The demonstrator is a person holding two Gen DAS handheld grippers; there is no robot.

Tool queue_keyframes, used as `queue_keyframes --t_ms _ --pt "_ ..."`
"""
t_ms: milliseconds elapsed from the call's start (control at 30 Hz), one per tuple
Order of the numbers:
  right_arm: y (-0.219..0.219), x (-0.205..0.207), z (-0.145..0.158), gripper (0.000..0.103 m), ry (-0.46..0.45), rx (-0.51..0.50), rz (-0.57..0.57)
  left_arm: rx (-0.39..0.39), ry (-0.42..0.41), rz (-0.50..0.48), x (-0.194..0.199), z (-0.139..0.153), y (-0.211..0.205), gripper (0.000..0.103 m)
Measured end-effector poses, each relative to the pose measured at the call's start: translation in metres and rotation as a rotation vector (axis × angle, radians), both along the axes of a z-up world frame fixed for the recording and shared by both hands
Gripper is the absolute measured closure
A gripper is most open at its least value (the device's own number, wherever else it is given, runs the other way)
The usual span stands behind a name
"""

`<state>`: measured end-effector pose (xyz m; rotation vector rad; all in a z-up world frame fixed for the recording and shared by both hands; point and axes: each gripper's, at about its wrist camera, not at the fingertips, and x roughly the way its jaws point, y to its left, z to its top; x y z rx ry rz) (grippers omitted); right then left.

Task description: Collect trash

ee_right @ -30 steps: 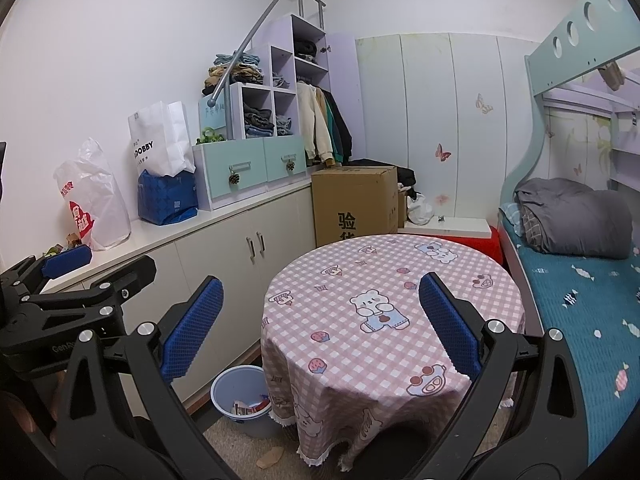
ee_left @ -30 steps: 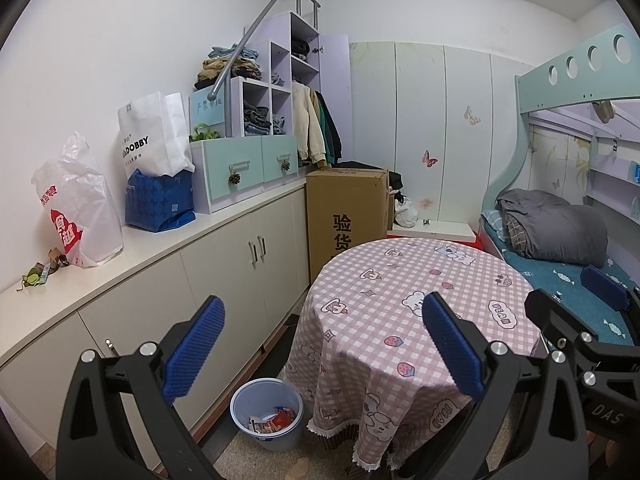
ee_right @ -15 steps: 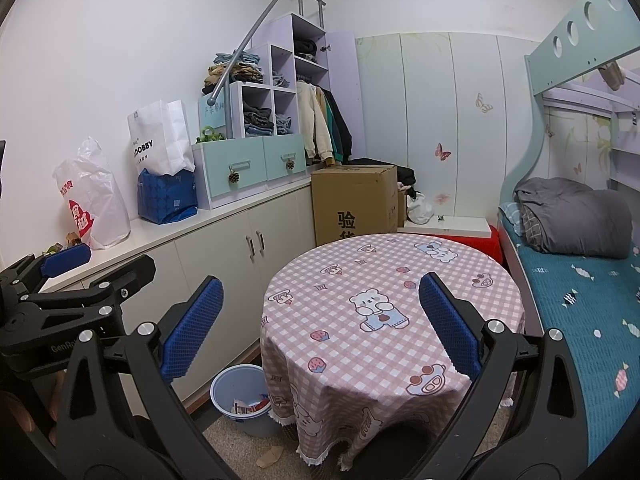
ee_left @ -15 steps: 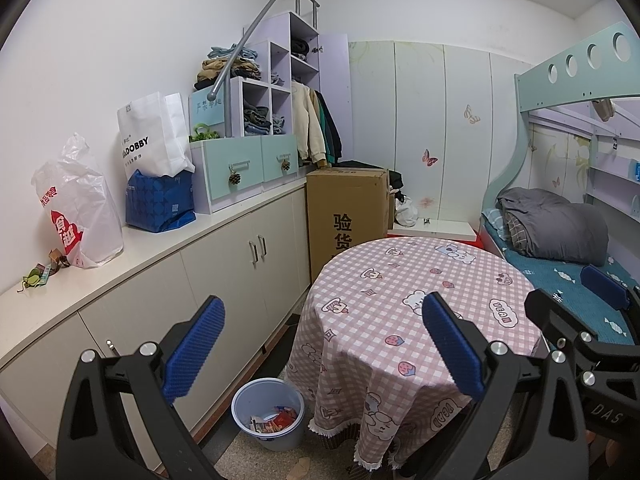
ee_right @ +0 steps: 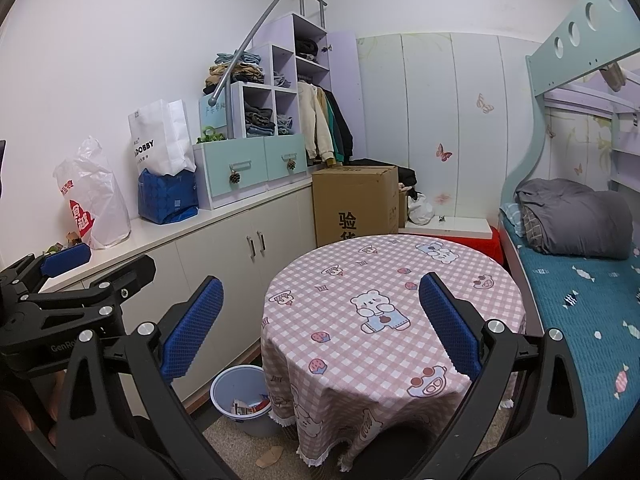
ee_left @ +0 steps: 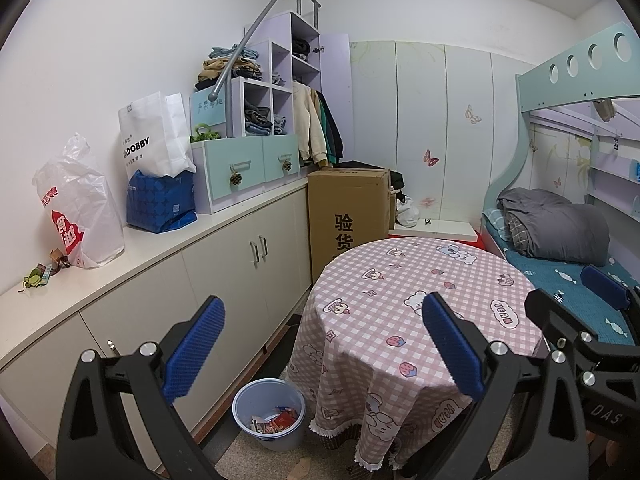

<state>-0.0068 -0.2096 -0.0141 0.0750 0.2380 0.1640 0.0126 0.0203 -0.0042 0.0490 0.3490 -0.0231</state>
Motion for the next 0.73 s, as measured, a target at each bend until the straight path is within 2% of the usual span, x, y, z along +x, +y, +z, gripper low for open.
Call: queue_keyframes --t_ms 467,733 --pt "-0.001 0.005 -0.008 0.007 0.015 0.011 0.004 0.016 0.014 0.005 0.004 -0.005 0.006 0.006" --pt "-0.011 0.044 -0.026 0.007 0.084 0.036 0.0 0.044 0.085 0.022 0.041 -0.022 0.008 0.006"
